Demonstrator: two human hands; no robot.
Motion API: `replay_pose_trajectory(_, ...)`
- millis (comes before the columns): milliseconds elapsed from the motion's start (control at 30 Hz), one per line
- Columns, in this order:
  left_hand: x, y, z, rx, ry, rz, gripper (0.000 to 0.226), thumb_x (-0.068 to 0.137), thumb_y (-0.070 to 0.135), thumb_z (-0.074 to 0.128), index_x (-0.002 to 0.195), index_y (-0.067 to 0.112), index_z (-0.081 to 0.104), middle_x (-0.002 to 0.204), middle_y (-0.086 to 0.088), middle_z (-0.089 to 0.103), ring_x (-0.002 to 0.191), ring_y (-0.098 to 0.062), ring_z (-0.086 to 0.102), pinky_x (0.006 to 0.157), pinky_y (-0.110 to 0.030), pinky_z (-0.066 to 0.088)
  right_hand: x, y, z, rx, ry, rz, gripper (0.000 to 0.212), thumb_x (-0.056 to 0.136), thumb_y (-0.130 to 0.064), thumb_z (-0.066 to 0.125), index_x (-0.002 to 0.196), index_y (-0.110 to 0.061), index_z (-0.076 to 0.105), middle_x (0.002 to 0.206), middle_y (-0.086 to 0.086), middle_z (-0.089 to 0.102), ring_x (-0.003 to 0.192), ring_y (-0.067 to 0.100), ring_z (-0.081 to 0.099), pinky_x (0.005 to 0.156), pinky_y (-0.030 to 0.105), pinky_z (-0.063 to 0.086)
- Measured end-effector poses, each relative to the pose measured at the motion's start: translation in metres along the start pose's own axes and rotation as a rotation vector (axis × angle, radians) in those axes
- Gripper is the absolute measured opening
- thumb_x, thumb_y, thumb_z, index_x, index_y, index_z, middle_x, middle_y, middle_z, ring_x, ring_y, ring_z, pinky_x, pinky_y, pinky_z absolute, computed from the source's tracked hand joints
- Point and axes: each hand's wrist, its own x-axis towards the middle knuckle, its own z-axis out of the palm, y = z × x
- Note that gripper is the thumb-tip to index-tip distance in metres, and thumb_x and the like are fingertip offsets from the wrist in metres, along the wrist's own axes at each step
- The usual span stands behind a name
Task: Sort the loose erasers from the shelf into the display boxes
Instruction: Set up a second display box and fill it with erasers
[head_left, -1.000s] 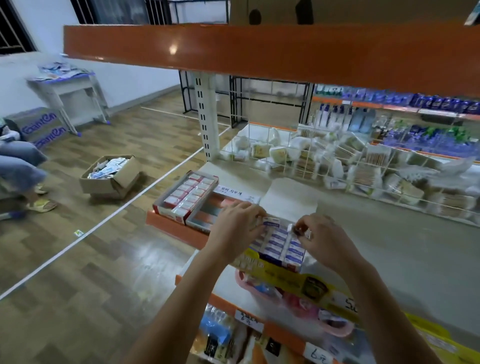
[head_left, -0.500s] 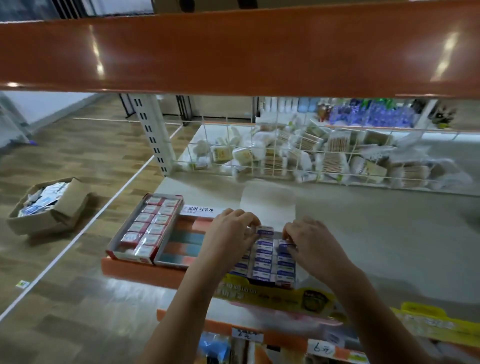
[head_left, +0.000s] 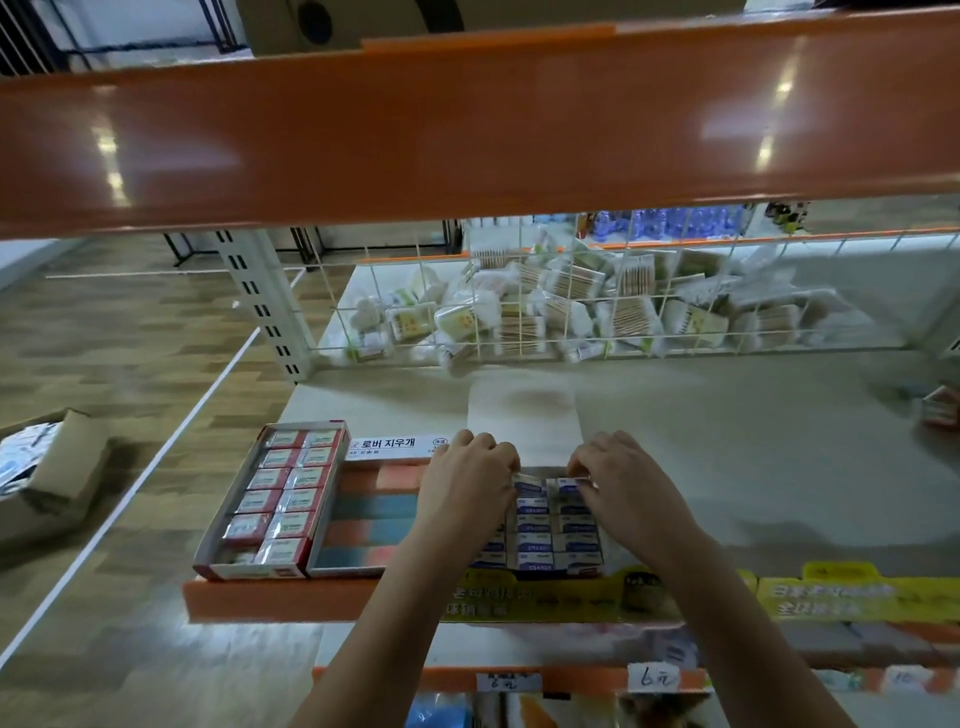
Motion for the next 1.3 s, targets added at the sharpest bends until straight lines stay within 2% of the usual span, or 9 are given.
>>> replay_pose_trajectory(200, 0.002, 0.006, 0.009, 0.043, 0.011, 0.032, 0.013, 0.091, 0.027, 0.055, 0.104, 0.023, 0.055, 0.105, 0.004, 0.06, 0.1, -0.017, 0.048, 0.081, -0.027, 0.035, -0.003, 0.005, -0.004, 0.049, 0.049, 0.069, 0.015, 0.09, -0.017, 0.053, 0.103, -0.019, 0.061, 0.105, -0.006, 0.055, 0.102, 0.009, 0.044, 0.081, 0.013, 0.03)
replay_pose_trajectory(400, 0.005, 0.003, 0.014, 0.061, 0.013, 0.048, 0.016, 0.093, 0.03, 0.052, 0.106, 0.023, 0.058, 0.109, 0.004, 0.056, 0.103, -0.017, 0.047, 0.087, -0.029, 0.037, -0.007, 0.006, -0.004, 0.092, 0.035, 0.139, 0.014, 0.09, -0.017, 0.054, 0.102, -0.017, 0.061, 0.103, -0.004, 0.058, 0.1, 0.011, 0.05, 0.083, 0.019, 0.039)
replay_pose_trajectory(533, 0.006, 0.004, 0.016, 0.077, 0.001, 0.054, 0.01, 0.093, 0.023, 0.05, 0.101, 0.022, 0.056, 0.101, 0.004, 0.059, 0.096, -0.017, 0.049, 0.085, -0.03, 0.037, -0.008, 0.005, -0.004, 0.114, 0.028, 0.175, 0.013, 0.09, -0.018, 0.054, 0.102, -0.017, 0.061, 0.101, -0.004, 0.057, 0.098, 0.011, 0.052, 0.082, 0.02, 0.04)
replay_pose_trajectory(700, 0.011, 0.004, 0.013, 0.047, -0.017, 0.087, 0.016, 0.094, 0.027, 0.048, 0.103, 0.02, 0.06, 0.102, 0.002, 0.061, 0.097, -0.019, 0.052, 0.084, -0.03, 0.037, -0.011, 0.003, -0.007, 0.107, 0.047, 0.221, 0.023, 0.091, -0.035, 0.053, 0.105, -0.018, 0.061, 0.1, -0.005, 0.056, 0.095, 0.01, 0.05, 0.075, 0.02, 0.035)
replay_pose_trajectory(833, 0.025, 0.015, 0.003, -0.078, 0.03, 0.184, 0.023, 0.096, 0.033, 0.044, 0.106, 0.021, 0.062, 0.101, 0.003, 0.063, 0.095, -0.018, 0.055, 0.078, -0.029, 0.041, -0.025, 0.013, -0.019, 0.053, 0.073, 0.264, 0.028, 0.091, -0.033, 0.055, 0.113, -0.016, 0.06, 0.108, 0.0, 0.059, 0.103, 0.016, 0.051, 0.081, 0.022, 0.036)
replay_pose_trajectory(933, 0.043, 0.042, 0.001, -0.092, 0.042, 0.3, 0.028, 0.097, 0.035, 0.041, 0.105, 0.02, 0.063, 0.099, 0.001, 0.063, 0.095, -0.019, 0.055, 0.076, -0.03, 0.041, -0.045, 0.029, -0.037, -0.001, 0.086, 0.339, 0.032, 0.091, -0.031, 0.057, 0.118, -0.015, 0.059, 0.112, 0.003, 0.06, 0.107, 0.019, 0.051, 0.089, 0.026, 0.039)
replay_pose_trajectory(1067, 0.059, 0.104, 0.003, -0.163, 0.108, 0.434, 0.025, 0.094, 0.037, 0.045, 0.102, 0.02, 0.063, 0.097, 0.0, 0.064, 0.095, -0.021, 0.055, 0.071, -0.029, 0.034, -0.082, 0.061, -0.069, -0.053, 0.079, 0.46, 0.033, 0.091, -0.031, 0.056, 0.121, -0.015, 0.056, 0.117, 0.005, 0.057, 0.112, 0.022, 0.048, 0.093, 0.03, 0.037)
replay_pose_trajectory(1200, 0.066, 0.184, 0.013, -0.23, 0.063, 0.574, 0.024, 0.092, 0.04, 0.05, 0.107, 0.024, 0.061, 0.105, 0.002, 0.063, 0.103, -0.02, 0.053, 0.081, -0.031, 0.038, -0.126, 0.104, -0.097, -0.109, 0.093, 0.583, 0.032, 0.092, -0.026, 0.055, 0.121, -0.014, 0.056, 0.119, 0.008, 0.057, 0.112, 0.025, 0.049, 0.095, 0.03, 0.035)
replay_pose_trajectory(1300, 0.068, 0.242, 0.031, -0.234, 0.047, 0.642, 0.025, 0.09, 0.042, 0.052, 0.107, 0.026, 0.061, 0.106, 0.002, 0.063, 0.104, -0.02, 0.053, 0.083, -0.031, 0.038, -0.162, 0.143, -0.116, -0.112, 0.105, 0.663, 0.033, 0.091, -0.024, 0.056, 0.121, -0.013, 0.056, 0.121, 0.009, 0.056, 0.115, 0.026, 0.049, 0.096, 0.031, 0.035)
